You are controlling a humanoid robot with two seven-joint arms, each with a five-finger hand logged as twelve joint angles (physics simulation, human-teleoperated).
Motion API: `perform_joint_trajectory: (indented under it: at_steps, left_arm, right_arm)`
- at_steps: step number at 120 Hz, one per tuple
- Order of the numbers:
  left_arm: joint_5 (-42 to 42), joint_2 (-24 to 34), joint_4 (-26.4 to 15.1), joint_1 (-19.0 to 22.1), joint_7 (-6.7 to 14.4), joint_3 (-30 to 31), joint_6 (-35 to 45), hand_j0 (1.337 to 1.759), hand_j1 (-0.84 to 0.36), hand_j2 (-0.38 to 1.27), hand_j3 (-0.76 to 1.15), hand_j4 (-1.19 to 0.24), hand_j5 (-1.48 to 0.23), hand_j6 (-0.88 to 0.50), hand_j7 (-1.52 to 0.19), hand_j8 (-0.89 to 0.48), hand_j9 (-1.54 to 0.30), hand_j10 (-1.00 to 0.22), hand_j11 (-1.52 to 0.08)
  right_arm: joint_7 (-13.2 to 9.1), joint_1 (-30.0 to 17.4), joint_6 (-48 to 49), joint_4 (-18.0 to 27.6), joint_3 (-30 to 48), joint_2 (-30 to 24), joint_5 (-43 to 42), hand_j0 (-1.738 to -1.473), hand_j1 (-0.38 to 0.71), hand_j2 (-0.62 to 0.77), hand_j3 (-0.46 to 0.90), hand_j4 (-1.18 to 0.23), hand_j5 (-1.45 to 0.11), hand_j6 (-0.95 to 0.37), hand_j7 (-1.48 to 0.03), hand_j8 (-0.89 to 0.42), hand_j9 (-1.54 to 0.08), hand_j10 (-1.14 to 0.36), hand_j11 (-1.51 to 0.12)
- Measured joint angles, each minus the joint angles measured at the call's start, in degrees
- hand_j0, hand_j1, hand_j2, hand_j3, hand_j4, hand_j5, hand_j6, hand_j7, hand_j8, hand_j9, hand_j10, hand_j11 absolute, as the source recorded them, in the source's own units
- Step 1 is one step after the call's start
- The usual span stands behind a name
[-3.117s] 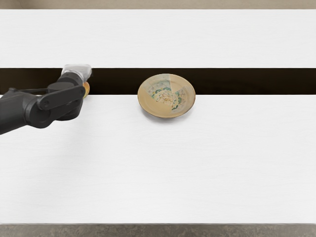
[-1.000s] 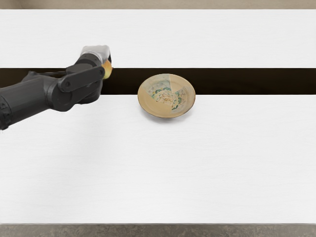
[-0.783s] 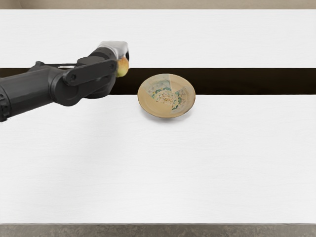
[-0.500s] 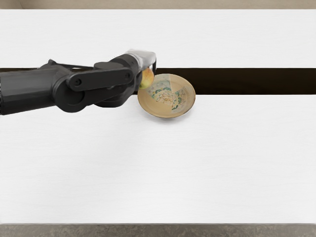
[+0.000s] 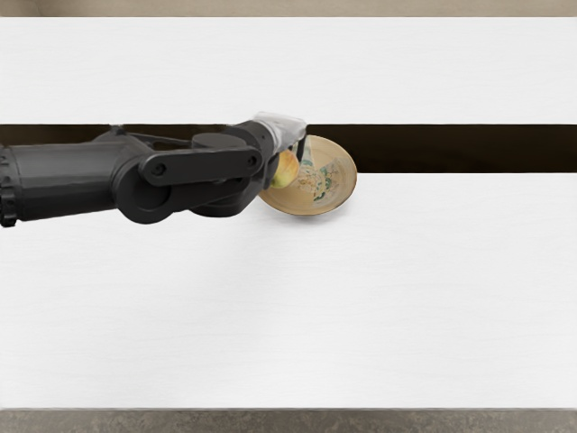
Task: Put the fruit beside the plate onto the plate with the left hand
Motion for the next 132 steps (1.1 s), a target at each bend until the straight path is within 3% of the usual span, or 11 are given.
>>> perform_joint_trajectory:
  at_steps: [55,73,88,102,121,132]
  left_arm:
    - [0.11,-2.55,0.5,0.68,0.03,-0.25,0.62,1.656,-0.23,0.35,0.0,-0.54,-0.84,-0.42,-0.83,-0.46,-0.81,-0.62,-0.81]
    - [0.12,-2.0,0.53,1.88,-0.13,-1.93,1.13,1.657,0.04,0.18,0.0,-0.29,-0.44,-0.23,-0.43,-0.24,-0.43,-0.32,-0.42]
    - [-2.69,-0.02,0.54,1.38,-0.24,-3.55,0.8,1.658,0.18,0.1,0.0,-0.16,-0.24,-0.12,-0.23,-0.13,-0.23,-0.18,-0.23]
    - [-8.99,5.99,0.49,2.0,-0.28,-9.55,-4.62,1.658,0.25,0.05,0.0,-0.09,-0.14,-0.07,-0.13,-0.08,-0.13,-0.1,-0.13]
    - [-22.66,19.04,0.48,3.47,-0.35,-23.25,-24.83,1.658,0.31,0.03,0.0,-0.04,-0.06,-0.03,-0.06,-0.04,-0.06,-0.05,-0.06]
    - [-29.78,25.41,0.51,6.26,-1.22,-28.79,-31.48,1.658,0.32,0.02,0.0,-0.03,-0.04,-0.02,-0.04,-0.02,-0.04,-0.03,-0.04]
  right_arm:
    - [0.0,-0.01,0.0,0.0,0.0,0.0,-0.03,-1.658,-0.33,0.0,0.0,-0.01,-0.02,-0.01,-0.02,-0.01,-0.02,-0.01,-0.02]
    - [0.0,0.0,0.0,0.0,0.0,0.0,-0.03,-1.658,-0.33,0.0,0.0,-0.01,-0.02,-0.01,-0.02,-0.01,-0.02,-0.01,-0.02]
    - [0.0,-0.01,0.0,0.0,0.0,0.0,-0.03,-1.658,-0.33,0.0,0.0,-0.01,-0.02,-0.01,-0.02,-0.01,-0.02,-0.01,-0.02]
    - [0.0,-0.01,0.0,0.0,0.0,0.0,-0.04,-1.658,-0.33,0.0,0.0,-0.01,-0.02,-0.01,-0.02,-0.01,-0.02,-0.01,-0.02]
    - [0.0,0.0,0.0,0.0,0.0,0.0,-0.03,-1.658,-0.33,0.0,0.0,-0.01,-0.02,-0.01,-0.02,-0.01,-0.02,-0.01,-0.02]
    - [0.0,-0.01,0.0,0.0,0.0,0.0,-0.02,-1.658,-0.33,0.0,0.0,-0.01,-0.02,-0.01,-0.02,-0.01,-0.02,-0.01,-0.02]
